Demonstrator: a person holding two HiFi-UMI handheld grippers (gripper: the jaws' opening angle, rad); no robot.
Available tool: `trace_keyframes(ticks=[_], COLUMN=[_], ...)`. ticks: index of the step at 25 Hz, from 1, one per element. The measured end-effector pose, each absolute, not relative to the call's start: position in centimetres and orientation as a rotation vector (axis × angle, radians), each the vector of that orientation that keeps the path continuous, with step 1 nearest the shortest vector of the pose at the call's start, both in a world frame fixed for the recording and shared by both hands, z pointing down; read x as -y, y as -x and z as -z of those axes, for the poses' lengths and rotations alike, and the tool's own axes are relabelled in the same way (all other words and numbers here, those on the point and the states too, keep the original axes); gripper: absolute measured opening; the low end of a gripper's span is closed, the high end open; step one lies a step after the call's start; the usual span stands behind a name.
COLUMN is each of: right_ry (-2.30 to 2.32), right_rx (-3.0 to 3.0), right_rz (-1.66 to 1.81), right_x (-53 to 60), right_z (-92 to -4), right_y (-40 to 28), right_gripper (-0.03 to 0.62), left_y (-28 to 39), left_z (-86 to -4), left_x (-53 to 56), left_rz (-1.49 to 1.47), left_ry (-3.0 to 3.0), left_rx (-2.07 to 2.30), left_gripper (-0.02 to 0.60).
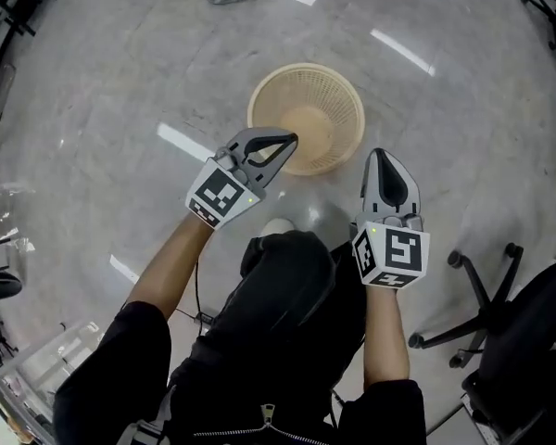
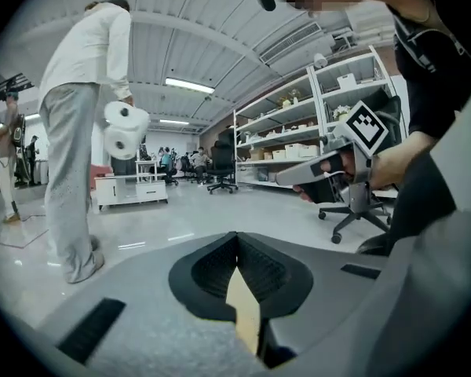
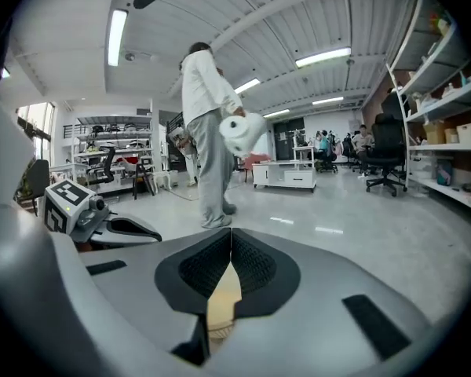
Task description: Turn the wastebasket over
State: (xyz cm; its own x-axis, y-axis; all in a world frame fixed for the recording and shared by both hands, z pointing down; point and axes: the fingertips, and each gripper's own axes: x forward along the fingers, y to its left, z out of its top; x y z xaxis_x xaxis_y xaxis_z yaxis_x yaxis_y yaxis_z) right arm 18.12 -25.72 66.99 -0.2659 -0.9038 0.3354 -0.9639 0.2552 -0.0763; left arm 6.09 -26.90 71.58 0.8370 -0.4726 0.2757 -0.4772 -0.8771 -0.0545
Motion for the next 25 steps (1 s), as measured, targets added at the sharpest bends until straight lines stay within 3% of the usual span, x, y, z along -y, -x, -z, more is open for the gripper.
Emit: trace_keyframes(ticks=[10,11,13,15,20,25], right_ry=[-1.715,-1.708,-1.693,-1.683,-1.677,-1.677], right_rx=[2.368,2.372,2.378,2.376,2.358,2.345], right_rz=[-0.32,-0.319,-0.319,-0.32,-0.326,-0.334], right_x=[27.4,27.4,27.3,27.0,26.1,25.5], right_z=[-71.7,-72.1,-72.7,-73.2,-74.2,-74.7], right_y=[-16.8,-16.6,-16.3,-16.1,-16.3,-16.7], right_gripper=[0.011,0.011,0.011,0.011,0.011,0.011], left_y=[-6.4,-6.5,-6.8,-7.1,-7.4,-7.5], left_z=[-80.7,-81.5,-83.1,-84.8,-87.6,-88.0], left_x=[21.9,21.6,21.1,20.6,20.2,20.9], left_rz=[-0.825,-0.862,-0.965,-1.091,-1.395,-1.43], left_ry=[-3.149,-3.153,-3.165,-3.186,-3.276,-3.29], left_rx=[0.567,0.543,0.502,0.463,0.478,0.57], left_gripper=[0.011,0.034,0.139,0.183,0.183,0.153])
